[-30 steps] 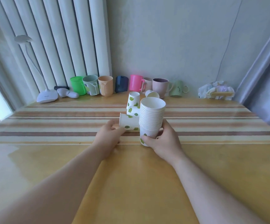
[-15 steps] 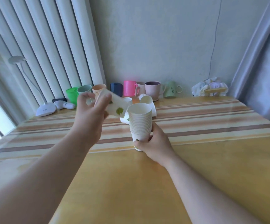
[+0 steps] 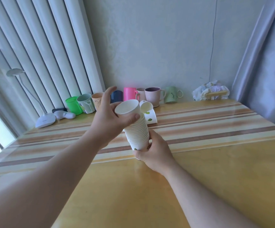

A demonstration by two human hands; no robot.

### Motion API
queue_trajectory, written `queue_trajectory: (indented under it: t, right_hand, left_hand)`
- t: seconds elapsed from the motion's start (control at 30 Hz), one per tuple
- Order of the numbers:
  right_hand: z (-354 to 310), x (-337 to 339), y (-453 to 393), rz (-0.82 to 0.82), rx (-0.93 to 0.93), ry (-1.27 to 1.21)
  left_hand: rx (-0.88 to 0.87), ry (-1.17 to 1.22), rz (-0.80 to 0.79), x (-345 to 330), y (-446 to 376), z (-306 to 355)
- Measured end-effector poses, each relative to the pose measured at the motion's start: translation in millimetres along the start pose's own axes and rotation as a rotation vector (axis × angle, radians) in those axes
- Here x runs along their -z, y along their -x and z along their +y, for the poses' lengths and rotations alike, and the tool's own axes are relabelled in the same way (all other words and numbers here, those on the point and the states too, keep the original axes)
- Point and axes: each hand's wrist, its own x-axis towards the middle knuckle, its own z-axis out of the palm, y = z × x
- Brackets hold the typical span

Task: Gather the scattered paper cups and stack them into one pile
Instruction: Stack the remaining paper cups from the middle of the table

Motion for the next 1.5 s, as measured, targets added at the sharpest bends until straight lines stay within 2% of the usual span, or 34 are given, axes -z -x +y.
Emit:
queue_trajectory:
  t: [0.13, 0.2, 0.23, 0.3, 0.37, 0.47, 0.53, 0.63, 0.7, 0.8, 0.87, 0.97, 1.03, 1.1, 1.13, 1.2, 1.27, 1.3, 1.4, 1.5]
  right_hand:
    - [2, 4, -4, 0.152, 0.028, 0.068]
    - [4, 8, -8, 0.22, 0.024, 0.116]
    - [5, 9, -9, 0.236, 0.011, 0.126]
    - [8, 10, -11, 0.247, -0.027, 0.116]
    - [8, 9, -12, 0.25, -0.048, 0.097]
    - [10, 9, -13, 0.254, -0.056, 0.089]
    - [11, 9, -14, 0.26, -0.059, 0.092]
    - [11, 9, -14, 0.261, -0.065, 0.095]
    - [10, 8, -14, 0.265, -0.064, 0.103]
    - [9, 8, -14, 0.265, -0.075, 0.11]
    - [9, 7, -15, 0.263, -0.082, 0.106]
    - [9, 8, -15, 0.259, -0.08, 0.101]
    - [10, 8, -15, 0.253, -0.082, 0.094]
    - [9, 8, -14, 0.251, -0.083, 0.088]
    - [10, 8, -14, 0.249, -0.081, 0.087]
    - [10, 8, -15, 0.243, -0.081, 0.091]
    - [10, 8, -14, 0.238, -0.082, 0.094]
    - [9, 8, -14, 0.235, -0.087, 0.094]
    - [9, 10, -13, 0.23, -0.091, 0.083]
    - [8, 10, -12, 0.232, -0.09, 0.074]
  left_hand:
    - [0.039, 0.089, -0.066, -3, -5, -19]
    - [0.114, 0.136, 0.004, -7, -10, -32]
    - [0.15, 0.107, 0.068, -10, -13, -40]
    - [0.211, -0.129, 0.132, -16, -20, -60]
    - [0.29, -0.335, 0.097, -20, -26, -81]
    - [0.51, -0.315, 0.053, -28, -36, -98]
    - [0.589, -0.267, 0.019, -35, -38, -109]
    - [0.48, -0.419, -0.014, -41, -34, -116]
    - [0.24, -0.667, -0.07, -40, -37, -113]
    - [-0.062, -1.031, -0.289, -40, -49, -106]
    - [-0.127, -1.153, -0.343, -42, -55, -101]
    - [-0.115, -1.232, -0.315, -40, -59, -98]
    - [-0.103, -1.193, -0.288, -34, -60, -102]
    - [-0.136, -1.05, -0.184, -26, -57, -103]
    - [-0.132, -0.91, -0.09, -23, -55, -101]
    - [-0.006, -0.513, 0.089, -19, -51, -81]
    - [0.115, -0.089, 0.196, -18, -55, -58]
    - [0.119, 0.078, 0.222, -18, -57, -44]
    - [0.04, 0.385, 0.193, -19, -56, 1]
    - [-0.071, 0.382, 0.026, -33, -42, 24]
